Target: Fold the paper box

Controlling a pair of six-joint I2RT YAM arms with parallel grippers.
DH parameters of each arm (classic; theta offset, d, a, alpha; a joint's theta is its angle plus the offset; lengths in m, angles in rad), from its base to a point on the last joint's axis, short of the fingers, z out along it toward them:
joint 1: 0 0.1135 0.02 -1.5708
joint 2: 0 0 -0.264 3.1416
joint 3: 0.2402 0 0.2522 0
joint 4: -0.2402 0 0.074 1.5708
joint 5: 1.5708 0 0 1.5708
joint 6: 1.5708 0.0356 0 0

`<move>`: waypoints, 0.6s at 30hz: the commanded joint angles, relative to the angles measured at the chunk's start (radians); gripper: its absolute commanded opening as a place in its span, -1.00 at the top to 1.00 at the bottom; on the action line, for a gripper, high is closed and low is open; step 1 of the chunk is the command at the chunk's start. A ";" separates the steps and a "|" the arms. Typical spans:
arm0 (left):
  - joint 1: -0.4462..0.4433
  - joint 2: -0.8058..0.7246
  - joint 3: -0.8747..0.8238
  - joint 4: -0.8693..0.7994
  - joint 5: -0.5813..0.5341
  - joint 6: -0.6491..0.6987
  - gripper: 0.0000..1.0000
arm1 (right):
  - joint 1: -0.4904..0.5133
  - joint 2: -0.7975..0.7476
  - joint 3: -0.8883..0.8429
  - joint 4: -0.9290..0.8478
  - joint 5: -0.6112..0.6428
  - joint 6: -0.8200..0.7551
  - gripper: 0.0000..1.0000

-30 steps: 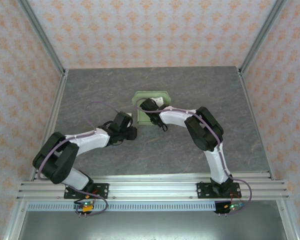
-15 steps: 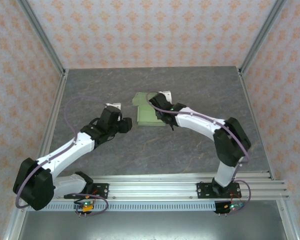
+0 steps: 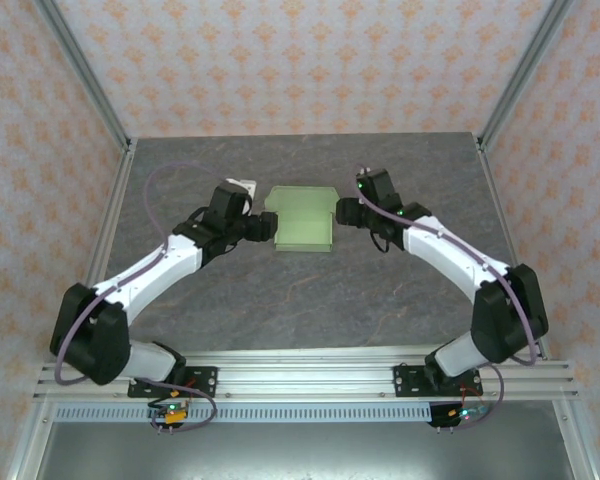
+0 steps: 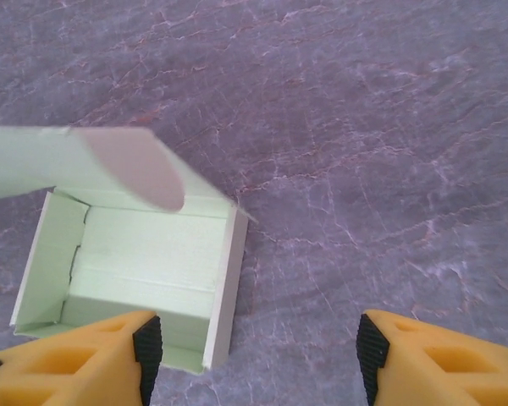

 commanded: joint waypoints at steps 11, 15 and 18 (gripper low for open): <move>0.042 0.166 0.177 0.043 -0.012 0.133 -0.63 | -0.064 0.273 0.248 -0.032 -0.251 -0.145 -0.21; 0.063 0.219 0.228 0.027 0.033 0.138 -0.50 | -0.064 0.306 0.294 -0.070 -0.265 -0.169 -0.03; 0.065 0.246 0.262 0.018 0.081 0.122 -0.28 | -0.064 0.326 0.314 -0.086 -0.316 -0.154 0.20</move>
